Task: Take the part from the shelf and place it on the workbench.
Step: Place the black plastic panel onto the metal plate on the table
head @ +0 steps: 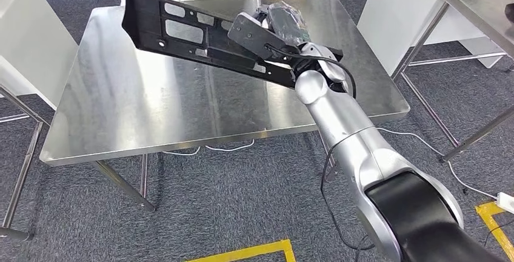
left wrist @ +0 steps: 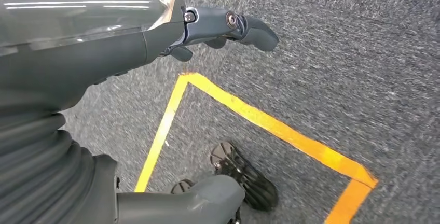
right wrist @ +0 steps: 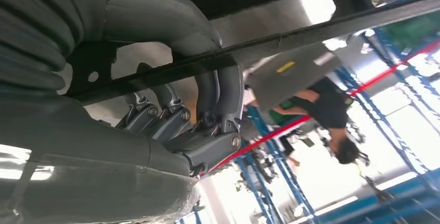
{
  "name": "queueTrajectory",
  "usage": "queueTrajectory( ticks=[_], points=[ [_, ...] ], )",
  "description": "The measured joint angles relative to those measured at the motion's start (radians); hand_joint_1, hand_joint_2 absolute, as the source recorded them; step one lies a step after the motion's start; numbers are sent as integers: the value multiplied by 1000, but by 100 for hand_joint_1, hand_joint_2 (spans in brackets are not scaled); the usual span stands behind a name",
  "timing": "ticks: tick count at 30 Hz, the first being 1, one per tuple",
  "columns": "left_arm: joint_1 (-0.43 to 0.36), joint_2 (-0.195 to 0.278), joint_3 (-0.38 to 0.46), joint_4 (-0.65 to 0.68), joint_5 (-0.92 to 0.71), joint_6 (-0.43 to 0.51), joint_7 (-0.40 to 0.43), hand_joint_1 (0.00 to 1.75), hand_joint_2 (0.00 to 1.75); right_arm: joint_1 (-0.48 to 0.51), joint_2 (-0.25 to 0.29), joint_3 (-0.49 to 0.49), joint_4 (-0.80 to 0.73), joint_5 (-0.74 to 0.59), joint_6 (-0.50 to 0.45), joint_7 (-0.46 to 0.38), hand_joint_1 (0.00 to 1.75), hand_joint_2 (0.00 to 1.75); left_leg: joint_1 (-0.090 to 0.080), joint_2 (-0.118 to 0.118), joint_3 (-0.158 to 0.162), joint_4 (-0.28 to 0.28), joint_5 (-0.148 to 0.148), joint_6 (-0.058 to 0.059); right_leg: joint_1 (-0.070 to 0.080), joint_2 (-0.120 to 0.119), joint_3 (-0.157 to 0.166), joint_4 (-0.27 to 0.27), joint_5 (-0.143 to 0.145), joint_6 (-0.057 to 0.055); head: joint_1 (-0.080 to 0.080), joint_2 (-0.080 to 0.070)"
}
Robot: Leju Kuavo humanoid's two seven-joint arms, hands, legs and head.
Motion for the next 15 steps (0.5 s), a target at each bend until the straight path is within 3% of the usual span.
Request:
queueTrajectory(
  ticks=[2, 4, 6, 9, 11, 13, 14, 15],
  points=[
    [0, -5, 0, 0, 0, -5, -9, 0, 175, -1, -1, 3, 19, 17, -15, 3, 175, 175, -2, -4, 8, 3, -9, -6, 0, -1, 58, -142, 68, 11, 0, 0],
    [0, -10, 0, 0, -1, -7, -15, 0, 175, -4, 1, 5, 33, 26, -27, 5, 175, 175, -6, -6, 9, 11, -21, -16, 1, -2, 107, -251, 113, 4, -1, 0],
    [0, -14, 0, 0, -1, -8, -20, 0, 175, -6, 2, 6, 47, 39, -37, 14, 175, 175, -6, -6, 8, 16, -29, -26, 3, -2, 117, -271, 119, -9, -4, 0],
    [-1, -19, 0, 0, -1, -6, -24, 0, 175, -8, 4, 5, 68, 79, -62, 34, 175, 175, 2, -2, -5, 50, -53, -43, -5, 0, 126, -277, 117, -27, -6, 0],
    [-1, -21, 0, 0, -1, -4, -25, 0, 175, -11, 5, 5, 89, 104, -80, 40, 175, 175, 6, 2, -58, 155, -104, -55, -8, 0, 133, -279, 113, -37, -8, 0],
    [0, -21, 0, 0, -1, -3, -25, 0, 175, -10, 5, 5, 110, 115, -86, 41, 175, 175, 10, 3, -131, 278, -144, -64, -8, 0, 137, -278, 108, -41, -9, 0],
    [0, -22, 0, 0, 0, -3, -25, 0, 175, -9, 5, 5, 119, 117, -86, 41, 175, 175, 12, 4, -153, 304, -141, -66, -8, 1, 140, -278, 105, -41, -9, 0],
    [0, -22, 0, 0, 0, -3, -25, 0, 175, -8, 5, 5, 127, 119, -86, 41, 175, 175, 13, 5, -156, 289, -116, -66, -8, 2, 143, -278, 102, -40, -9, 0]
  ],
)
